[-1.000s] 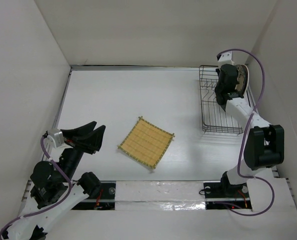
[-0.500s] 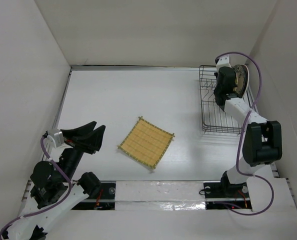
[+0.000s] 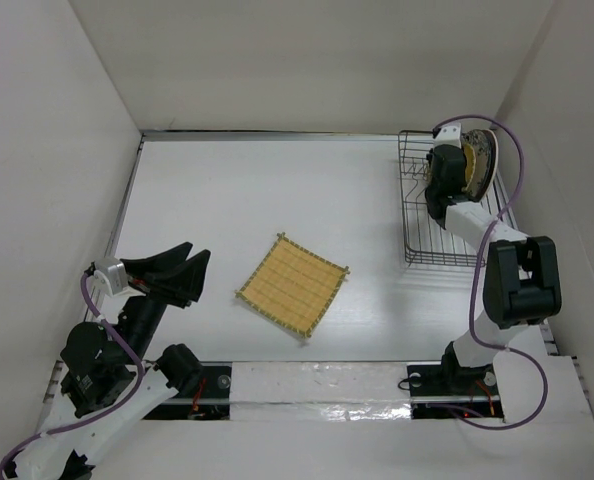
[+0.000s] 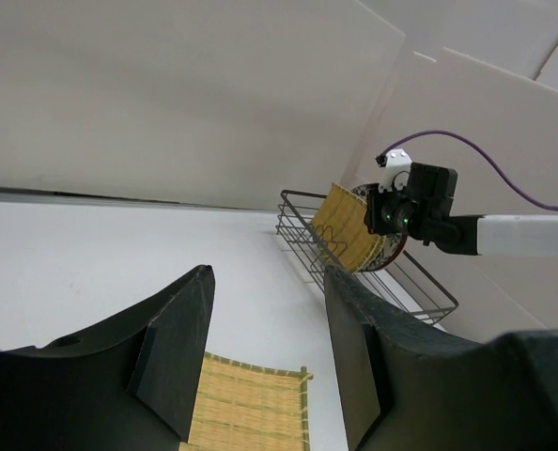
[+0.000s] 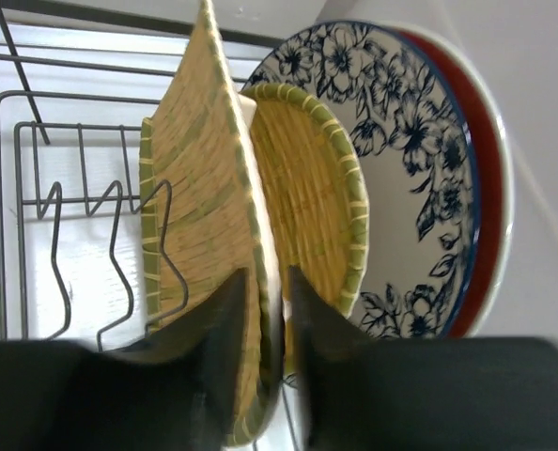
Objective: Load the plates into the dish rack
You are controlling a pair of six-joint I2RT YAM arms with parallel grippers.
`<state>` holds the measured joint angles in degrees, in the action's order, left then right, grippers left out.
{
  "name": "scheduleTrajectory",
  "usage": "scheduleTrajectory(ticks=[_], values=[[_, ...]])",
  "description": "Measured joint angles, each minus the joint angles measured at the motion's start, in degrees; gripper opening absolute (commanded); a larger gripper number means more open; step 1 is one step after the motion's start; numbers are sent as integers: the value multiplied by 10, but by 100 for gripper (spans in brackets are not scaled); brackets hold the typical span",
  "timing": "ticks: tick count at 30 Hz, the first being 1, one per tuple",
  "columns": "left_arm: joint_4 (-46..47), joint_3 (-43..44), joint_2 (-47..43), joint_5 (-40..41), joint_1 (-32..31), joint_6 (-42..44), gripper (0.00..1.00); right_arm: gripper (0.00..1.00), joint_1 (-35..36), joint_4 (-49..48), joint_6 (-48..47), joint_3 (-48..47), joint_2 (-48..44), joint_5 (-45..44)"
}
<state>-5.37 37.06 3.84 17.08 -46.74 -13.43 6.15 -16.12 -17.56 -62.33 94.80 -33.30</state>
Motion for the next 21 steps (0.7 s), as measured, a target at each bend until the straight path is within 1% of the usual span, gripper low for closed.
scheduleTrajectory(ticks=[1,2,3,7,8,10,16,18,21], values=[[0,0,0,1,0,0,47,48,-1,0,9,0,2,0],[0,0,0,1,0,0,47,54,0,3,19,0,5,0],[0,0,0,2,0,0,47,64,0,7,28,0,8,-1],[0,0,1,5,0,0,47,79,5,26,64,-1,8,-4],[0,0,2,6,0,0,47,81,7,31,74,-1,5,-4],[0,0,3,7,0,0,47,82,16,46,92,-1,-3,-6],[0,0,9,12,0,0,47,83,71,78,146,-1,-66,-20],[0,0,13,14,0,0,47,81,99,83,164,4,-96,-28],[0,0,20,16,0,0,47,45,154,92,189,19,-144,-29]])
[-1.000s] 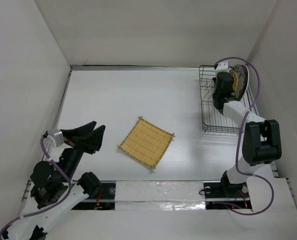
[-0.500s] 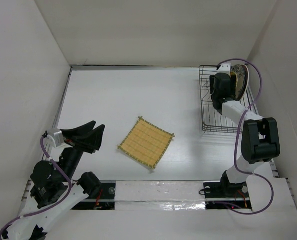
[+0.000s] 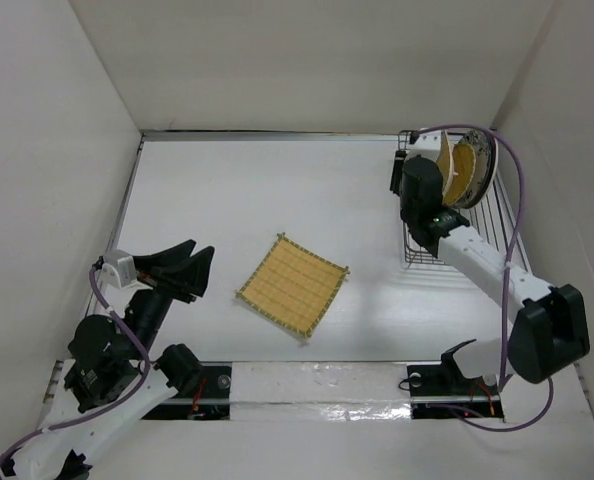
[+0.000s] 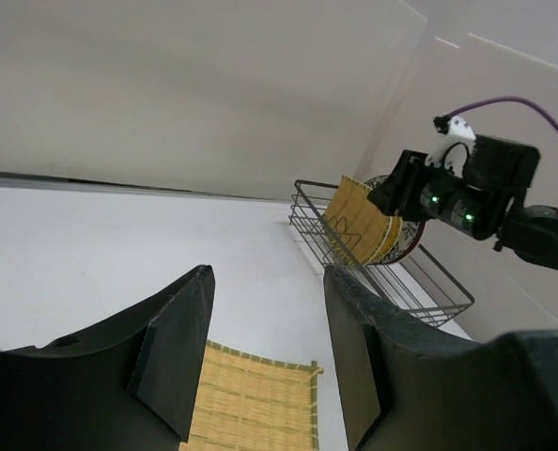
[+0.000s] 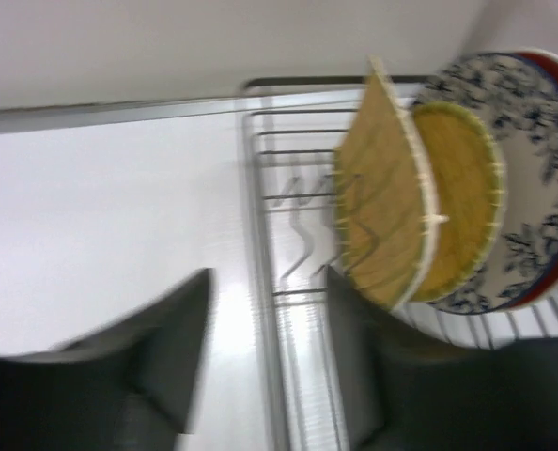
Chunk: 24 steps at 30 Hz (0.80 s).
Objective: Load the plates into the dish rack
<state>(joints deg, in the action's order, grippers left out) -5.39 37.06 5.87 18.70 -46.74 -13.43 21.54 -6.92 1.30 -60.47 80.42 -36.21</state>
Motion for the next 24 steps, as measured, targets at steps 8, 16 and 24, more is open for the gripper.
scheduleTrajectory(ticks=[8,16,24], values=[[0,0,19,9,0,-2,13,0,136,69,89,42,-70,155],[-1,0,49,15,0,-2,0,81,160,199,146,71,-47,360],[-5,0,66,23,0,-2,7,85,140,250,156,71,36,457]])
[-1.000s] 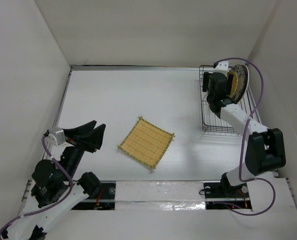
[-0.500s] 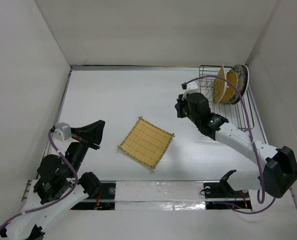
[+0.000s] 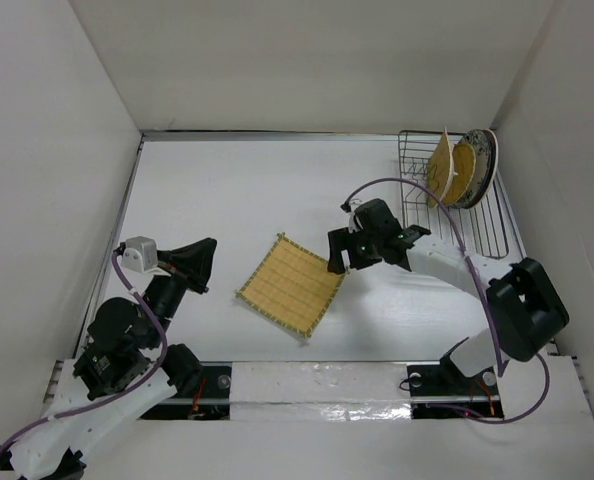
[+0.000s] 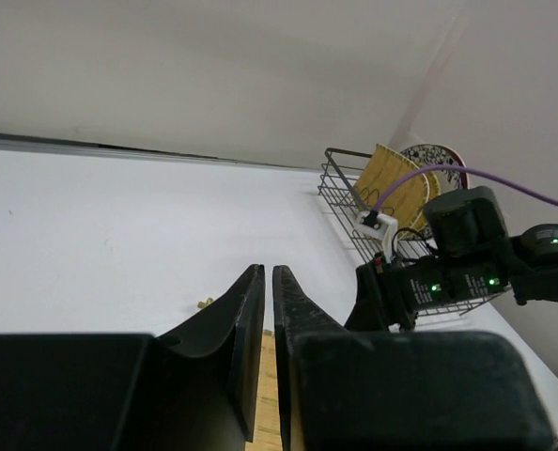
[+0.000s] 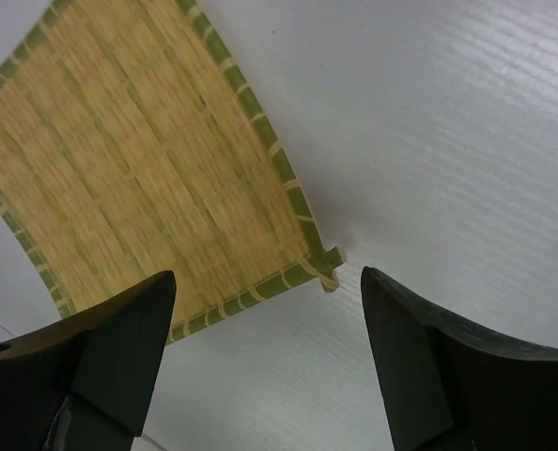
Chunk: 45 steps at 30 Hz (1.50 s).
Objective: Load the plates into the dish rack
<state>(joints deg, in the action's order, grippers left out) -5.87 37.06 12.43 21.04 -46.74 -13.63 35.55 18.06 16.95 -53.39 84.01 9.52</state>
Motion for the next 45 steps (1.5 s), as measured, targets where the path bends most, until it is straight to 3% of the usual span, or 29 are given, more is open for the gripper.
scheduleTrajectory(ticks=[10,20,26,32,38,42,45], values=[[0,0,8,9,0,0,11,77,-33,-33,2,0,110,43],[0,0,16,13,0,0,17,70,-31,-128,28,27,126,136],[0,0,16,15,0,1,22,58,-5,-187,66,62,126,185],[0,0,16,16,0,1,24,55,40,-247,119,75,153,227],[0,0,16,17,0,1,26,43,58,-290,159,115,149,242],[0,0,16,17,0,1,26,44,61,-316,192,135,145,242],[0,0,16,16,0,1,26,63,73,-343,222,142,145,247]])
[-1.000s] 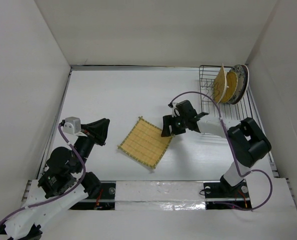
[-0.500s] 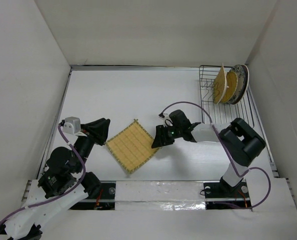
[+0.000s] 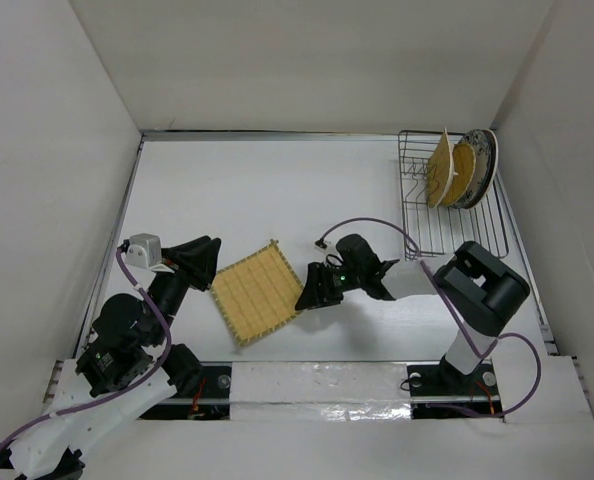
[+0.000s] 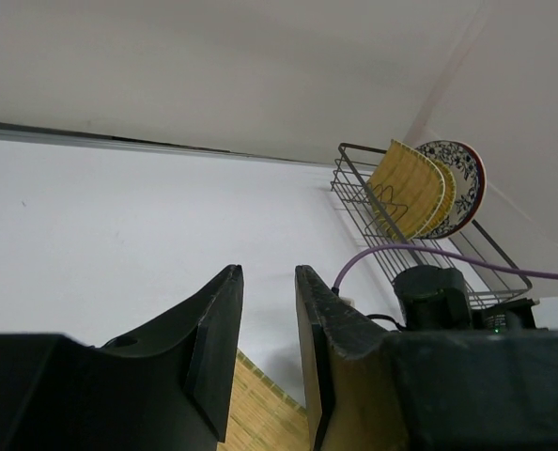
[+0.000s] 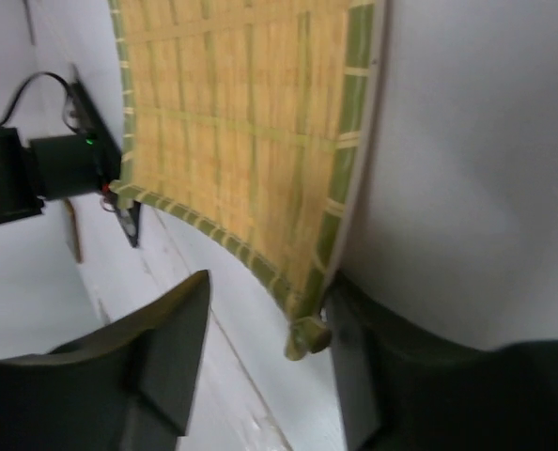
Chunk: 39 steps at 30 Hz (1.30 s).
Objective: Load the plates into the dish rack
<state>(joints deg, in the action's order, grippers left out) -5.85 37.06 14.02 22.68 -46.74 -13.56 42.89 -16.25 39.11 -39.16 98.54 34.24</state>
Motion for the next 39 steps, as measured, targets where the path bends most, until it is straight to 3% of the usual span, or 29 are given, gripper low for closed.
scheduleTrajectory(ticks=[6,9,13,19,24,25,32,39], values=[[0,0,0,0,0,0,27,62,22,-66,52,5,17,-2],[0,0,0,0,0,0,27,54,22,-85,75,6,28,-9],[0,0,0,-1,0,0,27,37,22,-115,103,6,51,-11],[0,0,0,-1,0,0,28,31,22,-142,130,12,70,-8],[0,0,0,0,0,0,28,11,22,-158,158,12,84,-7],[0,0,0,0,0,0,28,1,22,-164,167,11,89,-6],[0,0,0,1,0,0,28,0,26,-177,196,19,85,-18],[0,0,0,1,0,0,28,0,37,-134,180,27,-12,-94]])
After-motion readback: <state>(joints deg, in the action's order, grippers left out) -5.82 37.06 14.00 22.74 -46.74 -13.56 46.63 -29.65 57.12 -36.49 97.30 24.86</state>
